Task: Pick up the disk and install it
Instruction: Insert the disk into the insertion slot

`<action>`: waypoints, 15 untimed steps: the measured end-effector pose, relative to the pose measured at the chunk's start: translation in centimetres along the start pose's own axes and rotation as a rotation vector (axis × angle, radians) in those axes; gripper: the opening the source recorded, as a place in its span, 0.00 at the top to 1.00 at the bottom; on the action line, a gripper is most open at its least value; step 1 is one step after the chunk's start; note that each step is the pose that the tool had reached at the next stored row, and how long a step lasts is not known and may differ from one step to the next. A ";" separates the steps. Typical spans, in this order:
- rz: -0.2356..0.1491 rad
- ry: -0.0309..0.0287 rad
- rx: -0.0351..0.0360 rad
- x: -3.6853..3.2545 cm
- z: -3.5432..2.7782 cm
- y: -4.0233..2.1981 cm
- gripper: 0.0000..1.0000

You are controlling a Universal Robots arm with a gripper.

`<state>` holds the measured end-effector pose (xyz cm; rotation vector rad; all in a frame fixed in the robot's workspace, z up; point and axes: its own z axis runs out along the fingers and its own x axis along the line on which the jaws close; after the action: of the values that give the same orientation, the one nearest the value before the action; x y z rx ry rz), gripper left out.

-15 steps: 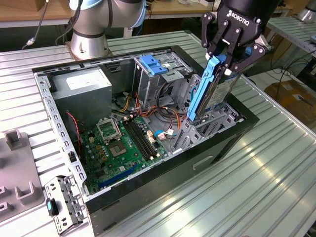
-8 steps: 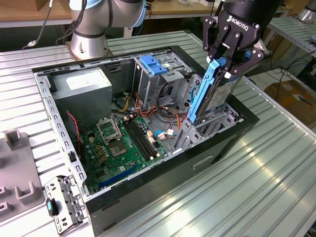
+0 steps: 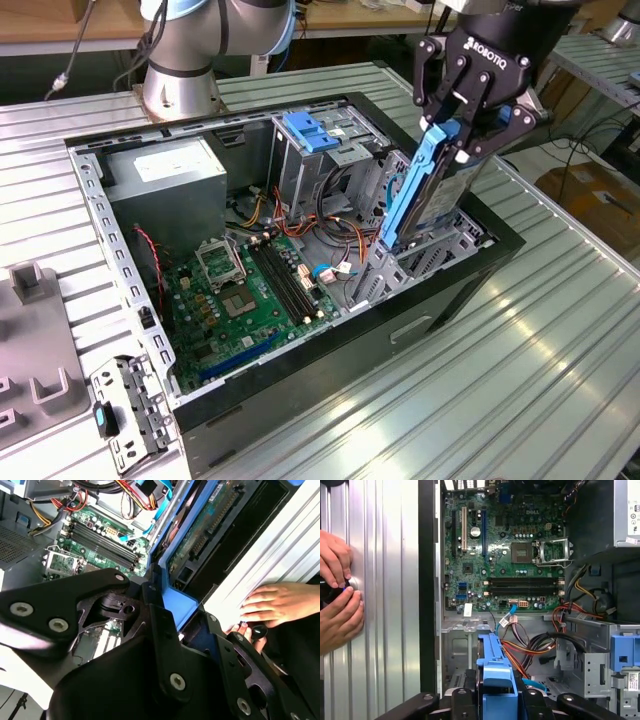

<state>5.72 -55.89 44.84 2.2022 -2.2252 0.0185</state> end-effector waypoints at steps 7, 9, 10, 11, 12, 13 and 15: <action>-0.003 0.0001 0.0032 0.16 0.40 -0.01 0.63; -0.004 -0.0015 0.0057 0.15 0.57 0.00 0.63; -0.004 -0.0022 0.0065 0.15 0.63 0.00 0.63; -0.004 -0.0025 0.0072 0.15 0.67 0.00 0.63; -0.004 -0.0025 0.0078 0.15 0.70 0.00 0.63; -0.004 -0.0026 0.0088 0.15 0.74 0.00 0.63; -0.004 -0.0025 0.0093 0.16 0.74 0.00 0.63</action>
<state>5.71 -56.05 44.10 2.2122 -2.2269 0.0261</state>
